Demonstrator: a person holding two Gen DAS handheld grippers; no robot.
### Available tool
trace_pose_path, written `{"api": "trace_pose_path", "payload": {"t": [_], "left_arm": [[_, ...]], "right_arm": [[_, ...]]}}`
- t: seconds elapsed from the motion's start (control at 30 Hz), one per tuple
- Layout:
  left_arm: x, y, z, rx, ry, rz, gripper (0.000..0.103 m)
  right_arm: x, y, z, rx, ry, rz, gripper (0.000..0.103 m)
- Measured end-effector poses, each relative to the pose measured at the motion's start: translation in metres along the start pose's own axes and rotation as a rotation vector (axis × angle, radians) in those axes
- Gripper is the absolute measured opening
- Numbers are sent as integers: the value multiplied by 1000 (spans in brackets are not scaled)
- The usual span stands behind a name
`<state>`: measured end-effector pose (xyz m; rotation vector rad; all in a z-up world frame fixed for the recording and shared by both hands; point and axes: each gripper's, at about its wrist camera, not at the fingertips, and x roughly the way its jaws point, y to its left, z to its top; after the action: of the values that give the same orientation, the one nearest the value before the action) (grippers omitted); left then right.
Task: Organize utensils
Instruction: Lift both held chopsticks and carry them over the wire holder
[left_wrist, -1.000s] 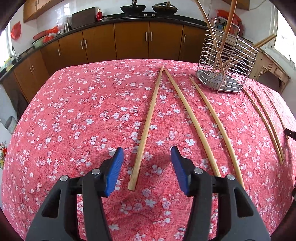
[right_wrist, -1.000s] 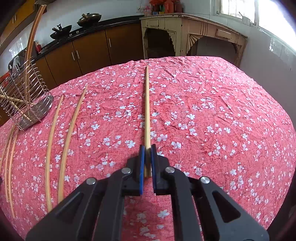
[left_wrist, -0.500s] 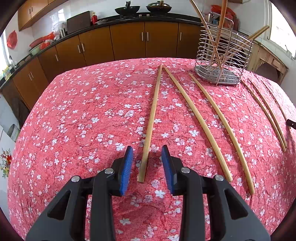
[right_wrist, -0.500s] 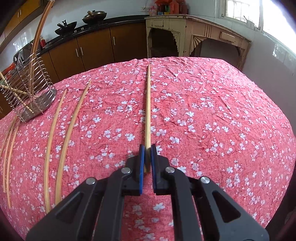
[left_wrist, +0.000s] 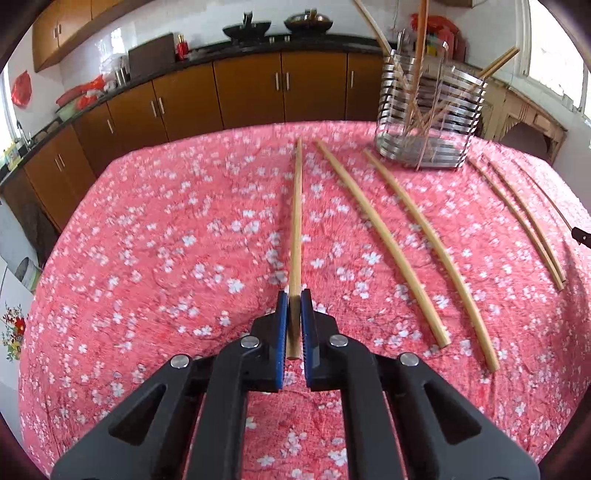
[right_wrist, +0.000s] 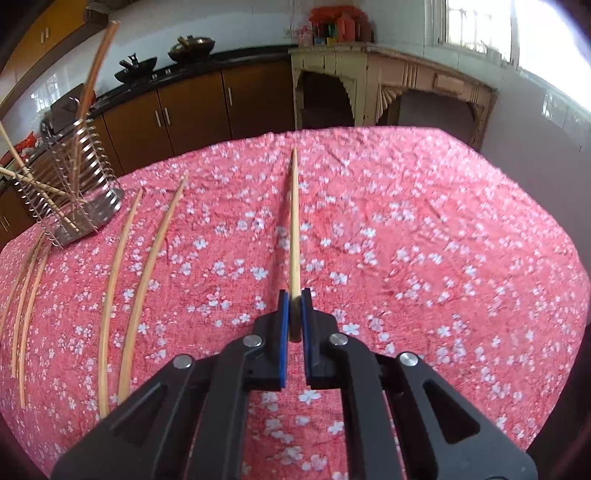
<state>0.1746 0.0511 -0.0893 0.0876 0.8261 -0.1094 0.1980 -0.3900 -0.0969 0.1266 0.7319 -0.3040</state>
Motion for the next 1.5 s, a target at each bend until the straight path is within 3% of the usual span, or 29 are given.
{"api": "trace_pose_path", "payload": {"t": [0.3, 0.6, 0.93, 1.5], "left_arm": [[-78, 9, 28, -43, -285, -3, 7], [-123, 19, 57, -111, -465, -13, 7], [-140, 20, 70, -116, -539, 2, 7], [-147, 15, 77, -129, -569, -1, 7]], "right_arm": [[-65, -3, 32, -7, -218, 22, 7], [-105, 1, 58, 8, -350, 62, 7], [-141, 14, 82, -9, -457, 102, 7], [-154, 16, 88, 2, -469, 156, 7]]}}
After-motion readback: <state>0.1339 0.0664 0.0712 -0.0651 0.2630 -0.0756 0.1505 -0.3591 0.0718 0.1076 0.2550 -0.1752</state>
